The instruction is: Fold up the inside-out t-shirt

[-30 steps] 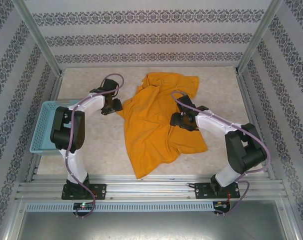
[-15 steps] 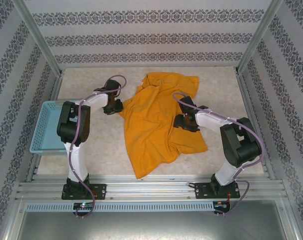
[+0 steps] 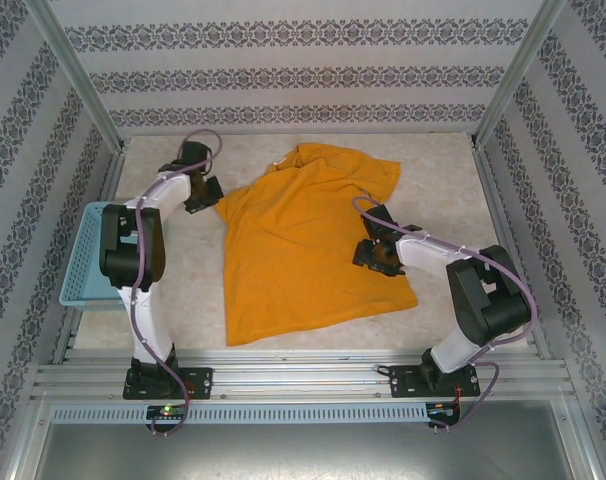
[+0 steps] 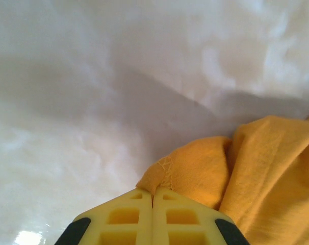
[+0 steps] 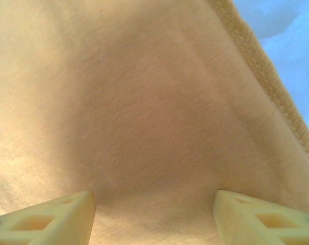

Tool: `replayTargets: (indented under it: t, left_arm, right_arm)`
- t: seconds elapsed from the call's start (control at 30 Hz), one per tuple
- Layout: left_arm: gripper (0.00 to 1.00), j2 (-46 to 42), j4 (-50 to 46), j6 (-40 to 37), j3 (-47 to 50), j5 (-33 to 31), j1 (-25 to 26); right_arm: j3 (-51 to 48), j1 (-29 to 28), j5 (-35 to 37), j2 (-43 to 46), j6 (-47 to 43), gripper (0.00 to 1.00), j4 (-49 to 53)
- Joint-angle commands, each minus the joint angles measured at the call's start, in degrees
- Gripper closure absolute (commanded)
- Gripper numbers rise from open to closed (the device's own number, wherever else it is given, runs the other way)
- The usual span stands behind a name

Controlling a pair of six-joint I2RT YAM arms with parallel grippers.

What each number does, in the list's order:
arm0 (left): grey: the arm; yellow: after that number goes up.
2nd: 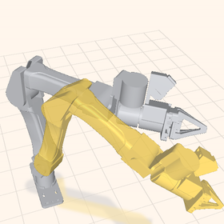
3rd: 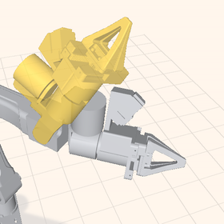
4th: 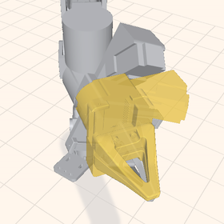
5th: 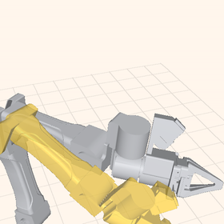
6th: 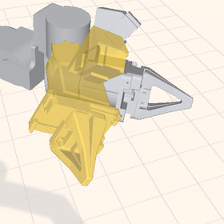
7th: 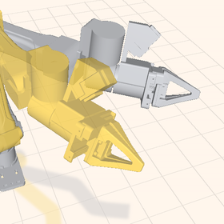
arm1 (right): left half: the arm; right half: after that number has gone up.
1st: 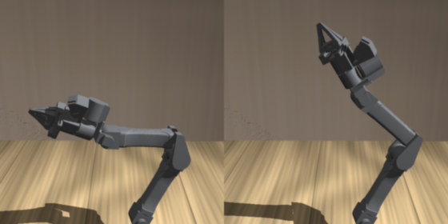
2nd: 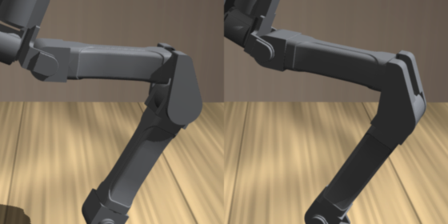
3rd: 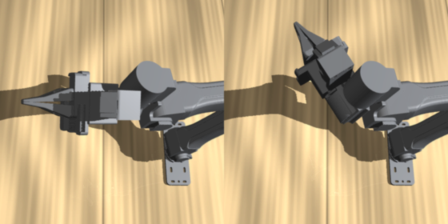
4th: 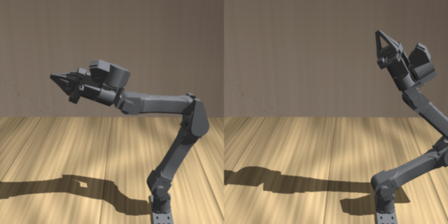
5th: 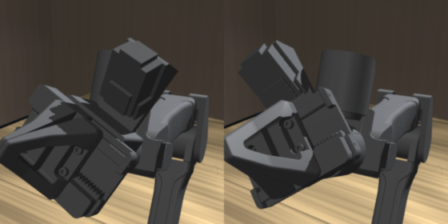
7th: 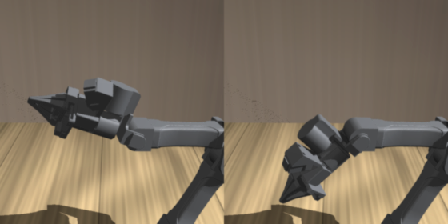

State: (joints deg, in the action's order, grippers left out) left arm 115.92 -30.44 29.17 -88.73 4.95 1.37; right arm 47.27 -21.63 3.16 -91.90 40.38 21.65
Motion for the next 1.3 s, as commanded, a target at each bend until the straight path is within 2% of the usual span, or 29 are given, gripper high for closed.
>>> replayTargets:
  t: [0.0,0.17,0.37,0.6,0.63,0.7,0.77,0.8,0.87,1.0,1.13,1.27]
  left_arm:
    - [1.00,-2.8,-1.0,0.8,-3.9,-0.2,-2.8]
    - [1.00,-0.5,-3.6,0.5,-10.7,-0.8,-5.2]
    - [1.00,4.9,-7.8,-0.7,-20.3,-5.3,-6.6]
    - [1.00,15.6,-16.1,-2.8,-39.2,-6.2,-7.4]
    - [0.96,16.9,-17.5,-3.4,-41.8,-5.9,-7.4]
    - [0.78,19.1,-23.1,-4.1,-47.4,-6.0,-7.2]
    - [0.59,18.1,-26.9,-4.5,-48.1,-5.7,-6.3]
    - [0.53,16.4,-28.1,-5.0,-46.6,-5.6,-5.3]
    - [0.46,11.6,-28.5,-5.4,-40.3,-5.6,-2.7]
    - [0.37,-5.0,-15.5,-3.6,-12.9,-3.1,5.0]
    - [0.38,-15.0,-6.0,0.8,7.3,-1.5,13.0]
    - [0.40,-16.8,0.0,2.8,18.2,0.0,20.4]
  right_arm:
    - [-3.4,-0.5,-0.6,0.9,4.4,0.38,2.0]
    - [-5.9,-0.5,0.4,3.6,8.9,0.39,2.1]
    - [-7.5,-0.8,1.3,5.4,12.2,0.40,2.9]
    - [-7.4,-0.9,0.7,7.4,10.5,0.37,1.9]
    - [-7.0,-0.9,0.1,8.1,9.4,0.36,1.9]
    - [-5.3,-1.6,-0.7,9.9,7.1,0.31,2.7]
    - [-3.2,-2.9,-0.2,11.9,4.8,0.27,5.0]
    - [-2.4,-4.1,1.3,12.8,4.2,0.26,6.6]
    - [-1.5,-6.0,2.3,14.3,2.7,0.24,8.1]
    - [-1.1,-10.7,2.9,14.6,2.8,0.25,10.9]
    - [-3.9,-14.2,2.9,14.0,6.0,0.25,11.9]
    - [-7.8,-16.1,-0.1,12.3,8.7,0.27,7.3]
